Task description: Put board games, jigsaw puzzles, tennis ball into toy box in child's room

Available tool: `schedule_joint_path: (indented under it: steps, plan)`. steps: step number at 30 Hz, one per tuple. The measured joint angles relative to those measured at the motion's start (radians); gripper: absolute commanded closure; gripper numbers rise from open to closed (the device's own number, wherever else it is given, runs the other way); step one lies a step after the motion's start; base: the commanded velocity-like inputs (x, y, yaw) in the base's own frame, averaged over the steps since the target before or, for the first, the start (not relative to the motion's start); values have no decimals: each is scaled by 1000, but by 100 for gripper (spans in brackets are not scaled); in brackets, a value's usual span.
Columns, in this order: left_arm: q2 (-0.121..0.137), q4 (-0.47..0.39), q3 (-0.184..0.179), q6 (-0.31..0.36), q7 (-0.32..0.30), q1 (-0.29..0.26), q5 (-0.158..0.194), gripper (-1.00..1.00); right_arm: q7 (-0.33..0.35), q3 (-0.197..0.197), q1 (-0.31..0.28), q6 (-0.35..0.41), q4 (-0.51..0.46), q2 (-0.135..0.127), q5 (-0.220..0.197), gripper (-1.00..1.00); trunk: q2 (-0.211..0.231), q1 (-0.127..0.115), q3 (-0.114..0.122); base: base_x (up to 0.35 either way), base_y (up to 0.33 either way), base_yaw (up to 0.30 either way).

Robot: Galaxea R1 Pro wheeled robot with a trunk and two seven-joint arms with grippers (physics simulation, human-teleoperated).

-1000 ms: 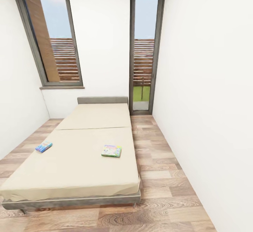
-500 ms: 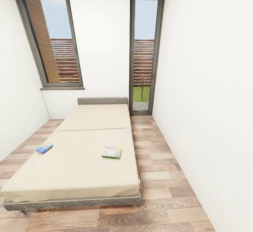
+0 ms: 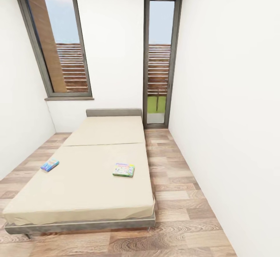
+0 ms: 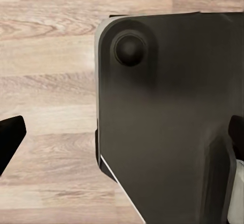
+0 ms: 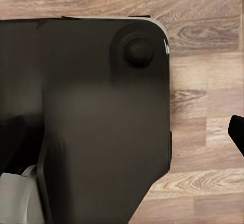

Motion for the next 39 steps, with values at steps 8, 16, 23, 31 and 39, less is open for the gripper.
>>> schedule_joint_path:
  steps: [8, 16, 23, 31, 39]
  plan:
    - [1, -21, 1, 25, 21, -49, 2, -100, -5, -2, -47, 44, -27, -1, -5, -100, 56, -31, 25, 0, 0, 0]
    - [13, -143, 14, 248, 25, -198, 11, -100, -25, -17, -240, 285, -55, -2, -43, -100, 112, -61, 51, 0, 0, 0]
    - [21, -355, 65, 507, 23, -279, 18, -100, -75, -27, -405, 379, -58, -12, -132, -100, 161, -88, 73, 0, 0, 0]
    - [23, -621, 144, 773, 14, -331, 19, -100, -209, -29, -515, 451, -58, -17, -165, -100, 218, -119, 98, 0, 0, 0]
    - [22, -883, 158, 1045, -171, -337, 19, -100, -238, -30, -530, 452, -58, -16, -184, -100, 274, -150, 123, 0, 0, 0]
